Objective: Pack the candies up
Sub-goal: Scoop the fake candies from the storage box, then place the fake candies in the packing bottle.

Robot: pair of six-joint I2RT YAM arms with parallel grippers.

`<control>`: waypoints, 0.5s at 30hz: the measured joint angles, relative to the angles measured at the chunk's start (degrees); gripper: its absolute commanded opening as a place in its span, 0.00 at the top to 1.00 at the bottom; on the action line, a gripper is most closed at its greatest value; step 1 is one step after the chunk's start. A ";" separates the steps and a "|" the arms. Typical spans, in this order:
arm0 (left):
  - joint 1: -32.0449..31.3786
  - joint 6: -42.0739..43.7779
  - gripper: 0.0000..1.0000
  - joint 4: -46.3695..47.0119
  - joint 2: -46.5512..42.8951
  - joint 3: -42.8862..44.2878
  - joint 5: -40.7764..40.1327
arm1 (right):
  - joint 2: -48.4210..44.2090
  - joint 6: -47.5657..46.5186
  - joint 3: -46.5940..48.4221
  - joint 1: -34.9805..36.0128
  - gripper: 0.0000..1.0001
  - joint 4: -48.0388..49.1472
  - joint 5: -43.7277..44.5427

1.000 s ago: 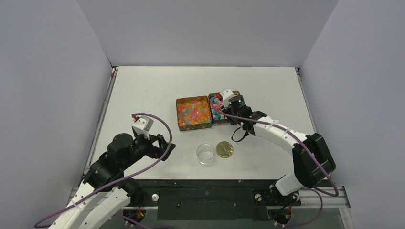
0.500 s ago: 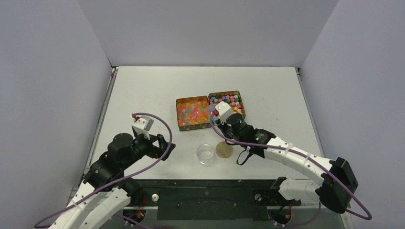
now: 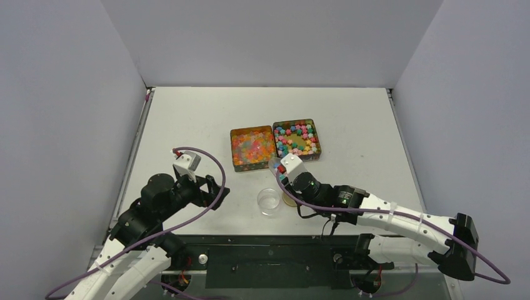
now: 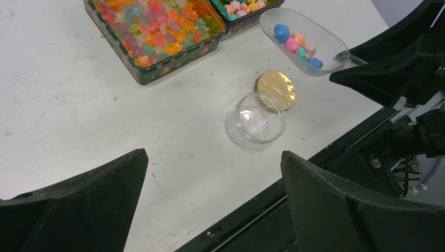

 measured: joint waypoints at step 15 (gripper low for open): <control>0.24 0.00 0.04 0.00 0.24 0.00 0.02 | -2.14 12.96 5.84 8.52 1.00 -18.51 -0.28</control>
